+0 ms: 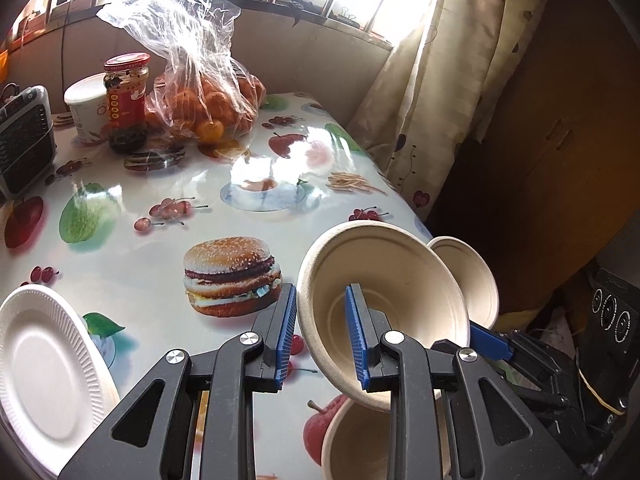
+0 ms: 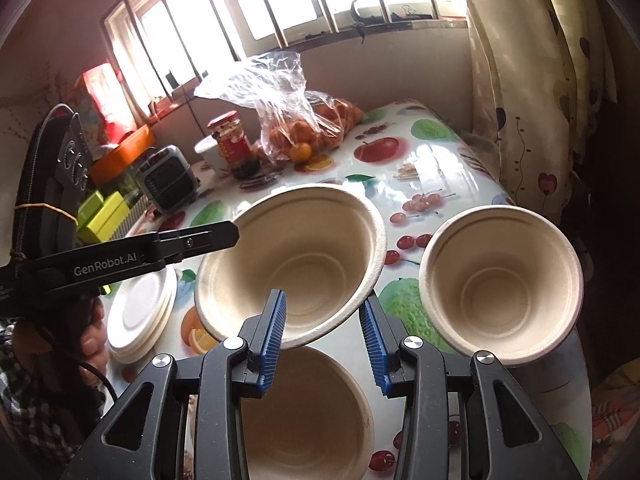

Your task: Organize plates and bowls

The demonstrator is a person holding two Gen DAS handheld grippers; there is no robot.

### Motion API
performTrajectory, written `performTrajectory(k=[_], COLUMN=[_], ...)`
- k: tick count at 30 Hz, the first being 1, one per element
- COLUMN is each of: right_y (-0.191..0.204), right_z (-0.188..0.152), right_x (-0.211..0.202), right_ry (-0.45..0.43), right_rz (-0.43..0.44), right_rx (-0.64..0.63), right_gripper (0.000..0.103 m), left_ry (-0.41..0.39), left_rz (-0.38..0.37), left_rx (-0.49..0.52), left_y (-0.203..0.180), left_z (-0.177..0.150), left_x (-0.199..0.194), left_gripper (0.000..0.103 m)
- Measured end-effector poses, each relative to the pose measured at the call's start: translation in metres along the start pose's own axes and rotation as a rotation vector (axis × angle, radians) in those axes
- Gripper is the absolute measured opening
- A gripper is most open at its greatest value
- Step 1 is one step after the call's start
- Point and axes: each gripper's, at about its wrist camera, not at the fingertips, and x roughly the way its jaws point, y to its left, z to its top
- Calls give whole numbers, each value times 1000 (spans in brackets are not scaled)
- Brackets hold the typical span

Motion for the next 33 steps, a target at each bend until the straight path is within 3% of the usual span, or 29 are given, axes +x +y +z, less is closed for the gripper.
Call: performTrajectory(k=[33], right_y=[17], right_z=[-46], right_x=[-40], right_ry=[-28], right_rz=[-7], right_rx=[-2], right_gripper=[38], left_ry=[8], left_rz=[-17], left_rx=[31], left_y=[-16], left_z=[-48], left_x=[-25], left_gripper=[26])
